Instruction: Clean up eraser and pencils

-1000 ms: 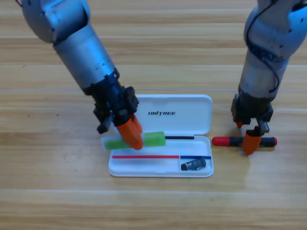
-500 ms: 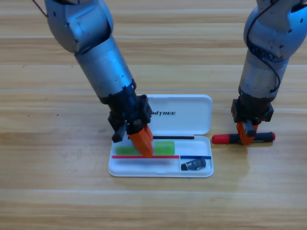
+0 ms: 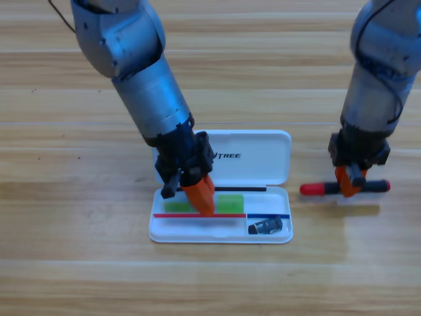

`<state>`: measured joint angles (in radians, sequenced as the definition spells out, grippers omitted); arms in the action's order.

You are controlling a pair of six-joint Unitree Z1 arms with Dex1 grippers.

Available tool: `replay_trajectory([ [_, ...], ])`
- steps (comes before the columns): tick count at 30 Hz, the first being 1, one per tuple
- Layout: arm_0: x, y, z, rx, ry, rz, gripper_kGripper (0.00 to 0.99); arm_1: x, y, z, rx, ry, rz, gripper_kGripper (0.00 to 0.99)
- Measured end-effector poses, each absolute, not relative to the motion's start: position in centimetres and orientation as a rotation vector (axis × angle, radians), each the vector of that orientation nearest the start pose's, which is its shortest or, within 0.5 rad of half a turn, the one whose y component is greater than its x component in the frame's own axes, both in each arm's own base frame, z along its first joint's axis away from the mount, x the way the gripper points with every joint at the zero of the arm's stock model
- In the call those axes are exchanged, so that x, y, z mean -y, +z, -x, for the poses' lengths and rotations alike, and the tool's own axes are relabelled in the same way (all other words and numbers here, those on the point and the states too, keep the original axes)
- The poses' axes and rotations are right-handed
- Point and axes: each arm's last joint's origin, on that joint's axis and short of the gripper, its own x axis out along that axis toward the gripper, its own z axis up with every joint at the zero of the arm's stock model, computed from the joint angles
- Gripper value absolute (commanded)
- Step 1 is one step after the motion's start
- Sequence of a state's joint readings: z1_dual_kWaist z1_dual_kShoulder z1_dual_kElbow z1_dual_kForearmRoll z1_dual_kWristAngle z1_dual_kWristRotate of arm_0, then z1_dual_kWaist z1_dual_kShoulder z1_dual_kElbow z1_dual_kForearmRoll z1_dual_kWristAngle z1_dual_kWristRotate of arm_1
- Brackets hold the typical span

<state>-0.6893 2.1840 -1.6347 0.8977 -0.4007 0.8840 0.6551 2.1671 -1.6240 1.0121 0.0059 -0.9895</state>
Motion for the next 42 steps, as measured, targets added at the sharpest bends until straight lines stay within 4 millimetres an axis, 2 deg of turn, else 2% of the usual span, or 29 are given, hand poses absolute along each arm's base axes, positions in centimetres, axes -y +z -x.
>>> replay_trajectory([
  [7,29.0,20.5,-32.3,-1.026,-1.489,-0.874,0.000,-24.5,24.6,-31.7,-1.075,1.235,1.252,0.000],
  [12,29.2,20.8,-32.5,-1.010,-1.485,-0.876,0.000,-24.4,24.4,-31.5,-1.085,1.235,1.249,0.000],
  [21,29.4,19.7,-32.7,-1.042,-1.485,-0.869,0.000,-24.4,24.4,-31.5,-1.087,1.233,1.247,0.000],
  [42,29.3,19.6,-32.6,-1.065,-1.470,-0.851,0.000,-24.5,24.4,-31.4,-1.089,1.231,1.244,0.000],
])
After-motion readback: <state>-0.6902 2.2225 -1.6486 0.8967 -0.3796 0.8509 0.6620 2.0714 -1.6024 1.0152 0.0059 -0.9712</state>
